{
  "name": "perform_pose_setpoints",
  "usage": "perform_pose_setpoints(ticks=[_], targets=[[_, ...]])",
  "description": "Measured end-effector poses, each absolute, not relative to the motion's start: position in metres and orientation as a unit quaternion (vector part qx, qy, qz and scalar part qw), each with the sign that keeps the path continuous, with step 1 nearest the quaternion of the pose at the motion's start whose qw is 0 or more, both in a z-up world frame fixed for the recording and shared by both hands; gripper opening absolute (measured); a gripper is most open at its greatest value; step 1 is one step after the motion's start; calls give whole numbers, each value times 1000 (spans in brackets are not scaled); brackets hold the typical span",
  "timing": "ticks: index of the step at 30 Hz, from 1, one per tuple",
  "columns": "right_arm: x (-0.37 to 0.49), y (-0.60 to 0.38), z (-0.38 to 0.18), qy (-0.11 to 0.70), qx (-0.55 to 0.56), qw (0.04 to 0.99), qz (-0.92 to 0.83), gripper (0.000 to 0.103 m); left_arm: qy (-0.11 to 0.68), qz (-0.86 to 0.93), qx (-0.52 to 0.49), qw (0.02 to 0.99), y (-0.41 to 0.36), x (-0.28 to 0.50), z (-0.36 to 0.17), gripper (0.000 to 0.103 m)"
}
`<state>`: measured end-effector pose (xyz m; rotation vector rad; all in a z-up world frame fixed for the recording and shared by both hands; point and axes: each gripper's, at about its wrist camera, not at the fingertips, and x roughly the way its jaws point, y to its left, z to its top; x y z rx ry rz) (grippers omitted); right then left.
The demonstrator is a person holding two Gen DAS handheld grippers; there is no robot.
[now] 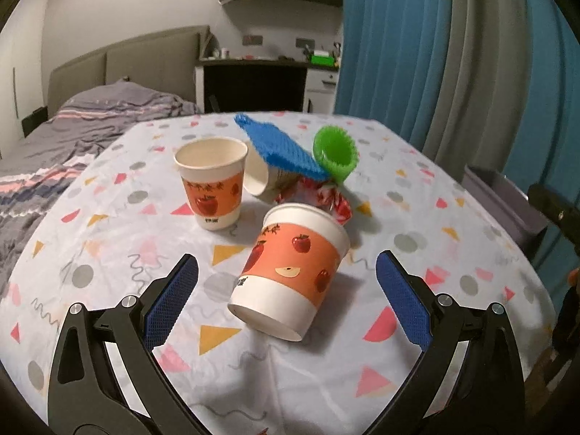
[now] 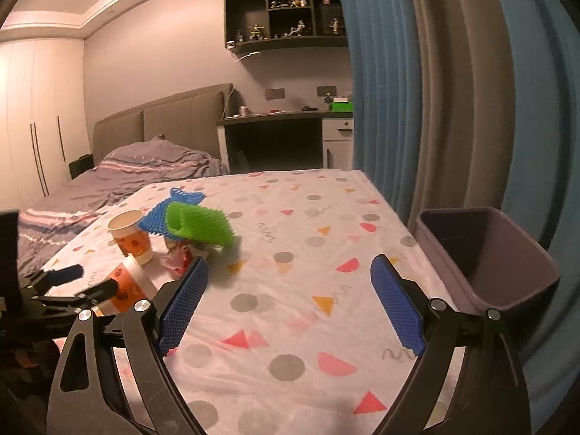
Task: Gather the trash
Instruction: 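Move both open grippers back toward the remaining trash, then grasp the orange apple-print paper cup with the left gripper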
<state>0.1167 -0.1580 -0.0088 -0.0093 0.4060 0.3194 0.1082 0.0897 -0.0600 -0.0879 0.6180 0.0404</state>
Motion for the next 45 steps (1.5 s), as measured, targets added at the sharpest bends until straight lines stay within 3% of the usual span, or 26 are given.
perform_pose_setpoints(ticks=[8, 10, 15, 30, 45], targets=[[127, -135, -13, 216, -8, 961, 174, 88, 343, 7, -39, 939, 91, 129, -74, 95], [129, -131, -13, 217, -11, 960, 179, 88, 354, 1, -45, 934, 94, 134, -77, 91], [136, -122, -15, 223, -14, 957, 185, 88, 376, -15, -56, 925, 96, 142, -83, 69], [150, -87, -21, 243, -28, 946, 213, 87, 320, -3, -98, 942, 112, 101, -62, 66], [192, -27, -22, 260, -46, 935, 237, 62, 276, 43, -136, 951, 158, 77, -43, 66]])
